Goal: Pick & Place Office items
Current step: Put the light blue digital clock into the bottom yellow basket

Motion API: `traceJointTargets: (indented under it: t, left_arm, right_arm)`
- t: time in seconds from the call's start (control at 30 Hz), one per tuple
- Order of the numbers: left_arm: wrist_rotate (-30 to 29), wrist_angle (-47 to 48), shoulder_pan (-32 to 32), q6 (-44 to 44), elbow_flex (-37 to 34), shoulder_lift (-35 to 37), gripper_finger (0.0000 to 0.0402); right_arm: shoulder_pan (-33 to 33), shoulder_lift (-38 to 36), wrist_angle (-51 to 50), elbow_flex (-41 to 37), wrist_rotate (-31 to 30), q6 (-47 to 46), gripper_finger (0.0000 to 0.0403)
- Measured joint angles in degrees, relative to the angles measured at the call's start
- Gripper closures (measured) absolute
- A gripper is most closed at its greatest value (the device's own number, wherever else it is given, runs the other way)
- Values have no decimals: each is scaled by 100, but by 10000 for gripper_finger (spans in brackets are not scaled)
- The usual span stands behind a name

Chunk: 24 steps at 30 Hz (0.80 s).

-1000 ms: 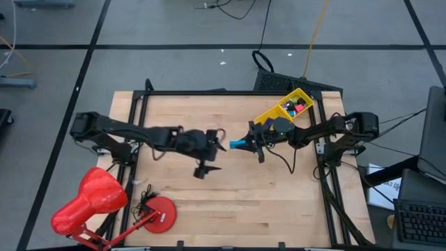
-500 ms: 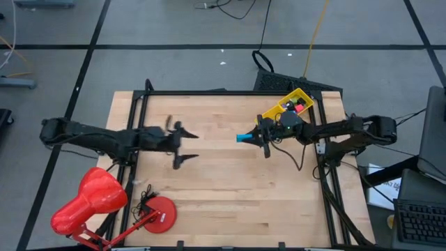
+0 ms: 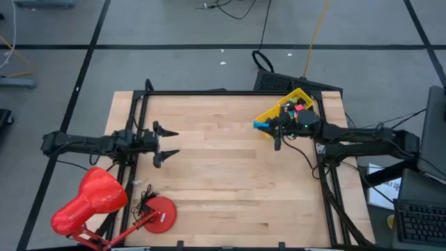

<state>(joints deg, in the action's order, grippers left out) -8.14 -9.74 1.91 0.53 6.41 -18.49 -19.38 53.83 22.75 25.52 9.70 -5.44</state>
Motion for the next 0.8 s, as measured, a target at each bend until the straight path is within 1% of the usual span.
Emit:
traceJointTargets:
  t: [0.07, 0.13, 0.23, 0.33, 0.43, 0.53, 0.7, 0.8]
  left_arm:
    - [3, 335, 16, 65, -19, 324, 53]
    - [2, 724, 16, 165, -24, 588, 54]
    - [-29, 963, 16, 163, -25, 900, 58]
    - [-50, 1015, 16, 47, -25, 1159, 63]
    - [-53, 1115, 16, -11, -25, 1370, 66]
    - [-96, 1253, 16, -22, -25, 1501, 62]
    - [-99, 1632, 5, -22, -25, 1513, 54]
    - [-99, 1866, 3, -38, -25, 1513, 54]
  right_arm:
    - [-45, -272, -558, -20, -586, 175, 361]
    - [-59, -455, -1144, -27, -1335, 282, 361]
    - [-60, -561, -1892, -29, -2429, 412, 361]
    - [-61, -513, -2441, -31, -3035, 418, 361]
    - [-61, -397, -2541, -69, -3214, 362, 359]
    - [-59, -256, -2352, -181, -3211, 362, 358]
    - [-171, 21, -2197, -282, -3200, 351, 358]
    - [-246, 132, -2105, -313, -3200, 336, 338]
